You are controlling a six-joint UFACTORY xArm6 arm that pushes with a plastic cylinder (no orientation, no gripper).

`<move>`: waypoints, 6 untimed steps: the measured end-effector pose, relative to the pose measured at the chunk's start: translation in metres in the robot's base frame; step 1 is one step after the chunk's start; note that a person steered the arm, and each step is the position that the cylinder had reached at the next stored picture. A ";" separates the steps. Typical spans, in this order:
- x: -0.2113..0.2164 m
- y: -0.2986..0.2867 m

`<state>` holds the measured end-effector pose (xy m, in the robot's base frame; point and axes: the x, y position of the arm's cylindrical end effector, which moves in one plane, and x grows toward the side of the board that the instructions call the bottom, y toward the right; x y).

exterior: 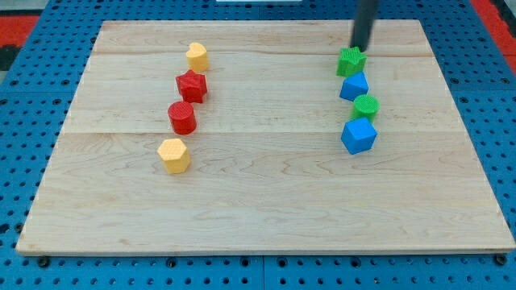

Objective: Push the green star into the yellow heart

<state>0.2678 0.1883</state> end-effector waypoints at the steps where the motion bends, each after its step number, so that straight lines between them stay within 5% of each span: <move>1: 0.047 -0.032; 2: 0.062 -0.151; 4: 0.038 -0.136; 5: 0.065 -0.206; 6: 0.042 -0.229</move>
